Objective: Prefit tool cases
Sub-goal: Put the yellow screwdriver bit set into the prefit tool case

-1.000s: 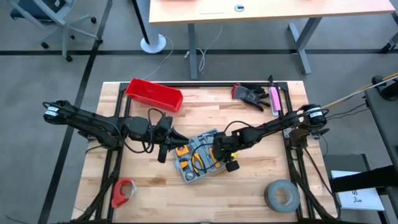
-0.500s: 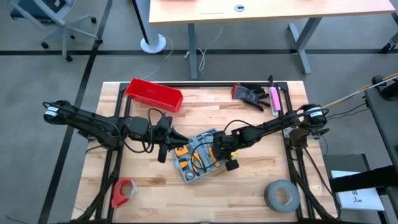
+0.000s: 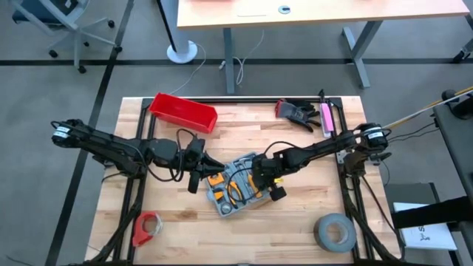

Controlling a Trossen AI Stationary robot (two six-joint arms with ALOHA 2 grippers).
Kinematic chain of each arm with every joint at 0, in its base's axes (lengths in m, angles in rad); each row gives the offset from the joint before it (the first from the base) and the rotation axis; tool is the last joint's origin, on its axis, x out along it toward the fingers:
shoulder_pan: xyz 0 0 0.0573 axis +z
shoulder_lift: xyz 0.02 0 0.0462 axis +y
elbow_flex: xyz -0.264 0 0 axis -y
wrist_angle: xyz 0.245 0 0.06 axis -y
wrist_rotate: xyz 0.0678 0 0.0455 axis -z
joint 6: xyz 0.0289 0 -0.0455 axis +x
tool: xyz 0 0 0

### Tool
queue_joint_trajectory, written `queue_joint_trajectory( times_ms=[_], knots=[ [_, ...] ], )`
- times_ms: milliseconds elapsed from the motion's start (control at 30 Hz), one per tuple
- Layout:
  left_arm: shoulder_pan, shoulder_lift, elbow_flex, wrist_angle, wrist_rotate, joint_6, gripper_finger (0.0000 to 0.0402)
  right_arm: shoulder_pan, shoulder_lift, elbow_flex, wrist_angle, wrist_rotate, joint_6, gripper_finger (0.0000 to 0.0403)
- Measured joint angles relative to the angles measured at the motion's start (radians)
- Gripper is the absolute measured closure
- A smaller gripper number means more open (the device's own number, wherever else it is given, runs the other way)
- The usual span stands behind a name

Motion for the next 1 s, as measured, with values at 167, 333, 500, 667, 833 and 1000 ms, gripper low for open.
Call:
queue_joint_trajectory(
  times_ms=[167, 333, 500, 667, 833, 1000],
  knots=[
    [0.000, 0.000, 0.000, 0.000, 0.000, -0.001, 0.0335, 0.000, 0.015, 0.000, 0.018, -0.013, 0.012, 0.0388],
    [0.000, 0.000, 0.000, 0.000, 0.000, 0.000, 0.0335, 0.000, 0.052, 0.000, 0.045, -0.060, 0.028, 0.0354],
    [0.000, 0.000, 0.000, 0.000, 0.000, 0.000, 0.0335, 0.001, 0.064, 0.000, 0.050, -0.061, 0.046, 0.0318],
    [0.000, 0.000, 0.000, 0.000, 0.000, 0.000, 0.0335, 0.002, 0.070, 0.000, 0.055, -0.055, 0.034, 0.0307],
    [0.000, 0.000, 0.000, -0.001, 0.000, 0.001, 0.0335, 0.001, 0.077, 0.001, 0.058, -0.051, 0.011, 0.0358],
    [0.000, -0.002, 0.000, -0.025, 0.000, 0.000, 0.0335, 0.002, 0.077, 0.002, 0.061, -0.049, 0.004, 0.0390]
  ],
)
